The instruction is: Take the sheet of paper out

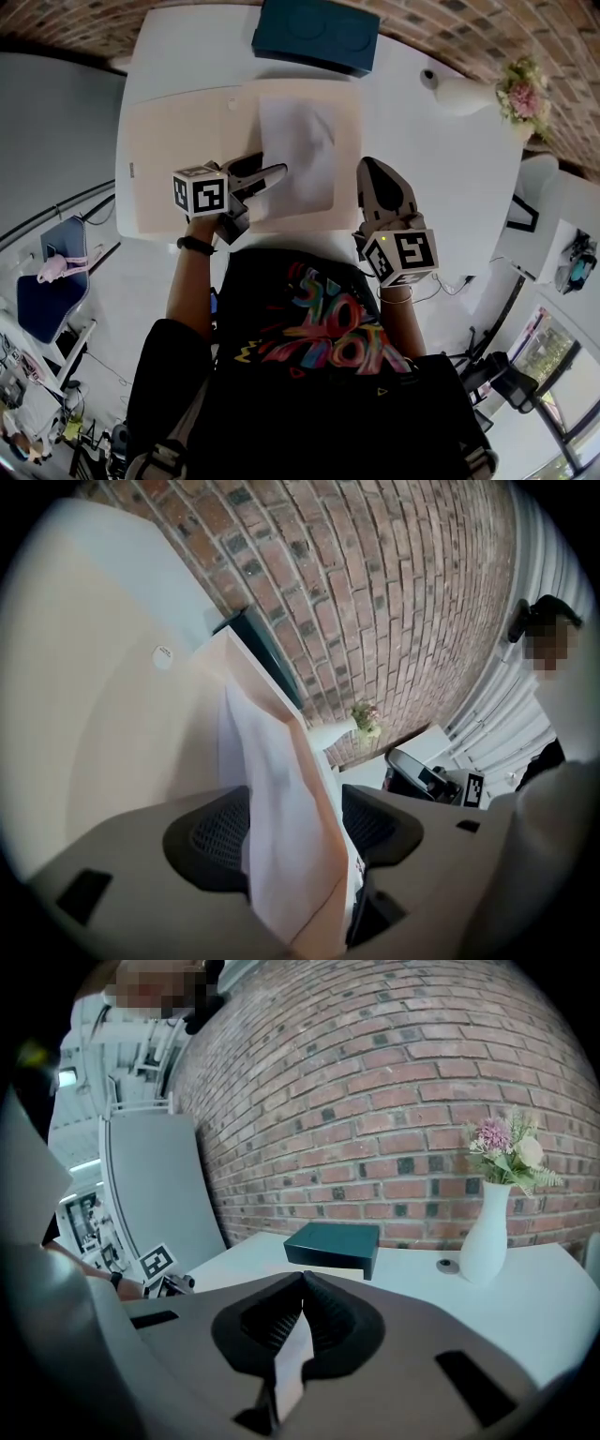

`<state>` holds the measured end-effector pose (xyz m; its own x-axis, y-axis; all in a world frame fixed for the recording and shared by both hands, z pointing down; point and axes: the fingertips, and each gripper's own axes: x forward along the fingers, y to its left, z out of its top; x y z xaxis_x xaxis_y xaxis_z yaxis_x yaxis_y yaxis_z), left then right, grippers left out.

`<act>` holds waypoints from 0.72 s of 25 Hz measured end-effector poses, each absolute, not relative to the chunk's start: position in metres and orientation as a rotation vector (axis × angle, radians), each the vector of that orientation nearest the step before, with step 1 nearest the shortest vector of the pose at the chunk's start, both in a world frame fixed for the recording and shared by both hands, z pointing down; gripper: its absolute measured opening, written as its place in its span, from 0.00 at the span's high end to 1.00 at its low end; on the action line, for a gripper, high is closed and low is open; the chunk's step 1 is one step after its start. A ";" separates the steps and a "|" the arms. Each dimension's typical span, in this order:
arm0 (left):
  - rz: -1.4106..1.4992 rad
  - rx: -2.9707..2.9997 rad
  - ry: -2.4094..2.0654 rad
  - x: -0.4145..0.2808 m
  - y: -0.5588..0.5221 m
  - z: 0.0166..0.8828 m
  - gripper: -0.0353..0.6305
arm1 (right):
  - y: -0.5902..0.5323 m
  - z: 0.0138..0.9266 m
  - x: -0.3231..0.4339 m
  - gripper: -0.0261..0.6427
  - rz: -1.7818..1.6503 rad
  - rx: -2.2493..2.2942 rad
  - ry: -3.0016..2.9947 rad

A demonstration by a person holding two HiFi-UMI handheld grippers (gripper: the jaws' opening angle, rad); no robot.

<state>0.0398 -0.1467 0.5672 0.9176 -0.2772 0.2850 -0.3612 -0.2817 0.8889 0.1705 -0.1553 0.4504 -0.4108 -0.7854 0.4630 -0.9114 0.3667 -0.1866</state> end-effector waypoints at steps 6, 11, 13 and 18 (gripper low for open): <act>0.085 1.866 -0.526 0.045 -0.157 0.576 0.51 | -0.153 0.452 0.174 0.93 0.611 1.499 -2.328; 0.108 1.857 -0.503 0.054 -0.154 0.580 0.51 | -0.156 0.451 0.176 0.93 0.608 1.510 -2.329; 0.108 1.857 -0.491 0.057 -0.154 0.580 0.51 | -0.157 0.451 0.176 0.93 0.615 1.514 -2.328; 0.161 1.880 -0.547 0.054 -0.155 0.587 0.79 | -0.156 0.452 0.176 0.93 0.618 1.508 -2.327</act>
